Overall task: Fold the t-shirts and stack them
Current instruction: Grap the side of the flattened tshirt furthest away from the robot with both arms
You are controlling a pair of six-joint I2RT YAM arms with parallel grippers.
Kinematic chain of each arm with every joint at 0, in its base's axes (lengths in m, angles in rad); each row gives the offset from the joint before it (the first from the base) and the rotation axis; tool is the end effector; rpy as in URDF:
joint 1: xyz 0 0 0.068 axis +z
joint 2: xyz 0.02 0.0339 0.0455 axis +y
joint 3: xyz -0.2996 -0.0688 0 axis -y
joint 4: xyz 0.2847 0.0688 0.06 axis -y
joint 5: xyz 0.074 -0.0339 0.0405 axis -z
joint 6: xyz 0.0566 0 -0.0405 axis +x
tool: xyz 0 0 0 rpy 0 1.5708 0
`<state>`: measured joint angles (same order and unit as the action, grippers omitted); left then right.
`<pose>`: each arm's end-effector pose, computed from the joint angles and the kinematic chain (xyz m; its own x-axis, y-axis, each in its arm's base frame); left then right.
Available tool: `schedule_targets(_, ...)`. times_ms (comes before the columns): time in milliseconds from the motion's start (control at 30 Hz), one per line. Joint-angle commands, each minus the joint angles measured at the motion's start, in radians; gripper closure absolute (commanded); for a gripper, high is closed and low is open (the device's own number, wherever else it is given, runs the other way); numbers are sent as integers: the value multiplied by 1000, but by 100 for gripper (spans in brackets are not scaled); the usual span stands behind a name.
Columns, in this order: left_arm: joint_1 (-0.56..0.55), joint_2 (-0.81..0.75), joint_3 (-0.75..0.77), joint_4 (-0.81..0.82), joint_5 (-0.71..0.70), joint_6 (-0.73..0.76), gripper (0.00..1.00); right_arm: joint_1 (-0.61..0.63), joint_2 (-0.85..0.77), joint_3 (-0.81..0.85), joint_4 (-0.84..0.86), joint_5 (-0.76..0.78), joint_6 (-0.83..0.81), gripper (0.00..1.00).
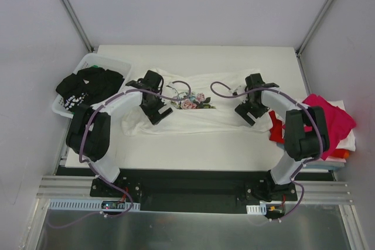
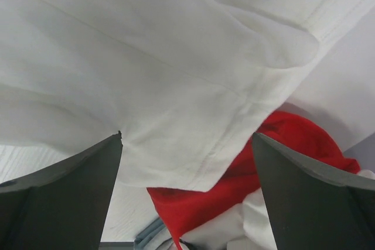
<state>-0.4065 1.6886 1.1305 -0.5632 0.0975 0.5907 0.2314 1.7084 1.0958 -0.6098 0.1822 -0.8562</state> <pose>0.3516 -0.1573 0.1938 -0.4463 0.7956 -0.4097 0.8198 0.5470 0.1692 0.3652 0.0755 0.1738 -0.4746 -0.8750 -0.0951 -0.7994 0.4738 -0.3695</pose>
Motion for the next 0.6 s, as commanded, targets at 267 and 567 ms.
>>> schedule_targets(267,12,-71,287,123,-93,40,1,49,-18,284,67,180,8,4)
schedule_targets(567,87,294,682,132,-114,113,1,-23,236,673,12,65,94,4)
